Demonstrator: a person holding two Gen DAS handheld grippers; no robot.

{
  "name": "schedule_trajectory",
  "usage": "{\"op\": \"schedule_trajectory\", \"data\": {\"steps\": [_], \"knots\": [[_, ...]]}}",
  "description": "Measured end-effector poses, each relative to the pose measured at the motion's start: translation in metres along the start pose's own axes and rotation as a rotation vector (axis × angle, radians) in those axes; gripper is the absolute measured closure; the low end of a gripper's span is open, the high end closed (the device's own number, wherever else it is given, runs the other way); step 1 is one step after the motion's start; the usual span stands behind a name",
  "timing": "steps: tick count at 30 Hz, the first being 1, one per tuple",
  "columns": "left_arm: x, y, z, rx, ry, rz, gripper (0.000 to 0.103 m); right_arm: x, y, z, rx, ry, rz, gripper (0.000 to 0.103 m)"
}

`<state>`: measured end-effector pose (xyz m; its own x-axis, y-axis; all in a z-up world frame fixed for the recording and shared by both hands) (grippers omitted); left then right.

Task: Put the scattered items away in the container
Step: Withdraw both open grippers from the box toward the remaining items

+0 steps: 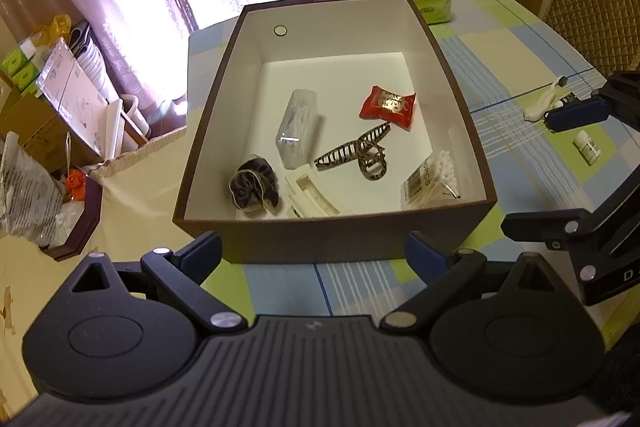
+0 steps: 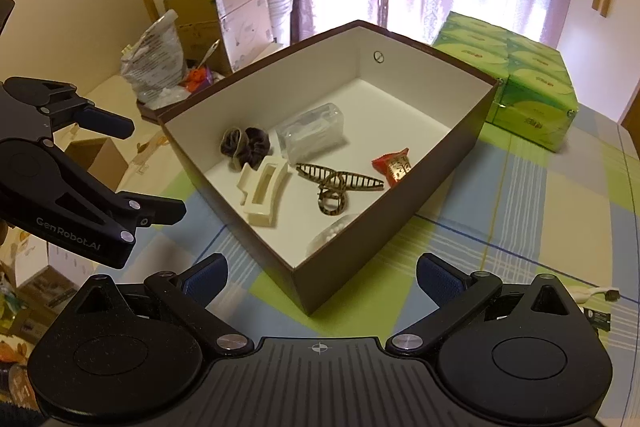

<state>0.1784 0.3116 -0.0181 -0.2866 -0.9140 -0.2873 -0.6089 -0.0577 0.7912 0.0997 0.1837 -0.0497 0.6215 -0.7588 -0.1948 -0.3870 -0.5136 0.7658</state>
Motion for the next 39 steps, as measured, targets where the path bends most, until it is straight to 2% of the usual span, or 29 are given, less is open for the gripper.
{"op": "schedule_trajectory", "data": {"steps": [22, 39], "knots": [[0.057, 0.029, 0.014, -0.046, 0.066, -0.044, 0.006, 0.025, 0.040, 0.039, -0.022, 0.047, -0.053, 0.000], [0.123, 0.036, 0.014, -0.075, 0.094, -0.029, 0.005, 0.080, 0.074, 0.082, -0.043, -0.002, -0.023, 0.000]]}}
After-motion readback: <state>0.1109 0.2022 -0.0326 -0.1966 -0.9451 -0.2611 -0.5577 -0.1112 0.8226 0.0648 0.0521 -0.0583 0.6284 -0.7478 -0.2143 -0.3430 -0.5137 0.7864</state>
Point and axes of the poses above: each gripper's, at about its wrist camera, not at the fingertips, and y roughly against the way its jaws point, x to its right, z to its underside, the point moved 7 cm from there along -y, roughly the way its jaws point, and after that the axes turned 9 degrees about -z, right-handed, at the moved point
